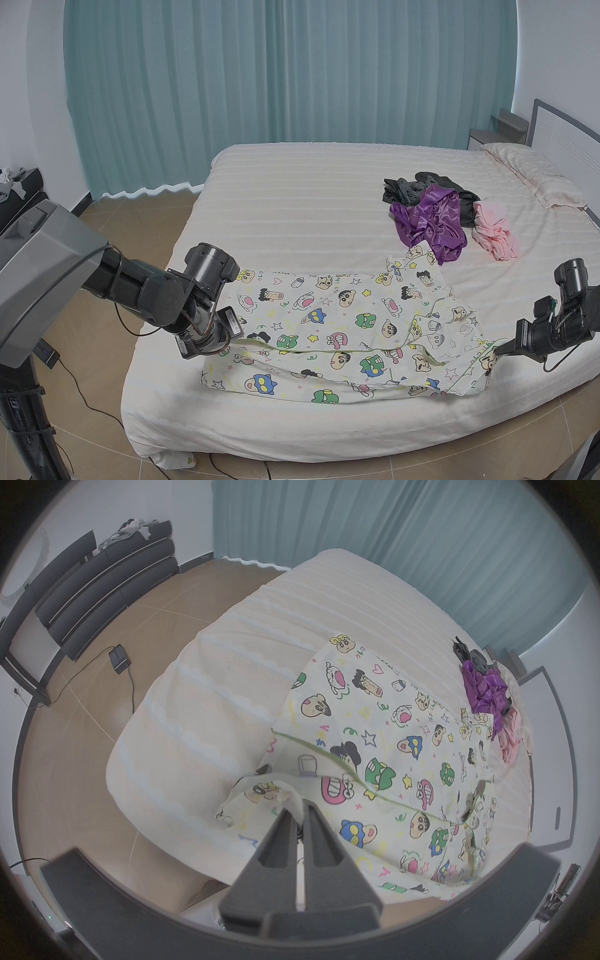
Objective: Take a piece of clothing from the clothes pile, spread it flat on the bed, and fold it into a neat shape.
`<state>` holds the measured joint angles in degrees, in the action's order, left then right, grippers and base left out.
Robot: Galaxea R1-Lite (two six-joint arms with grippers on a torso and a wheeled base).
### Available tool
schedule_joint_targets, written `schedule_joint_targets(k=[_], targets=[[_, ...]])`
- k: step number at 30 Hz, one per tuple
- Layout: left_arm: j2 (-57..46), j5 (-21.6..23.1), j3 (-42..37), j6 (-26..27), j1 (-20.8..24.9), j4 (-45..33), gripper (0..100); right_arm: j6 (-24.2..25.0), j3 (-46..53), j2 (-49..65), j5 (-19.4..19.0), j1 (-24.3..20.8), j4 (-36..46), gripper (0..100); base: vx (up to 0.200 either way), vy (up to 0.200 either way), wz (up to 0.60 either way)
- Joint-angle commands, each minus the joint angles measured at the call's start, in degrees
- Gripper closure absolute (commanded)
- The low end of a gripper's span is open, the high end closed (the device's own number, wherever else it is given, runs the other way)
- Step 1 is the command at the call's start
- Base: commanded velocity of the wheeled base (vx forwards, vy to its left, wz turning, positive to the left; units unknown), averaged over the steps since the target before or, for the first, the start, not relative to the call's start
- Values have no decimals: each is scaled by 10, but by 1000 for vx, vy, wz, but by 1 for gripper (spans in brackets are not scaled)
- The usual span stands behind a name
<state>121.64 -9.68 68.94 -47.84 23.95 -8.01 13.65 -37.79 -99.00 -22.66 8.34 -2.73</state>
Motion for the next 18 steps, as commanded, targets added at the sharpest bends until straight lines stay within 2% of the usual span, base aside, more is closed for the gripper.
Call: schedule_joint_targets(k=[1,5,13,18], targets=[[41,-1,31,-7,-14,0,100,15,-30,-30,1,-1,-1,100,0,0,0],[61,-3,51,-10,-19,0,100,26,-45,-41,2,-3,-1,100,0,0,0],[132,-6,139,-21,-27,-2,100,32,-96,-100,3,-6,-6,100,0,0,0],[157,-8,180,-31,-28,-16,100,62,-116,-131,5,-9,-43,100,0,0,0]])
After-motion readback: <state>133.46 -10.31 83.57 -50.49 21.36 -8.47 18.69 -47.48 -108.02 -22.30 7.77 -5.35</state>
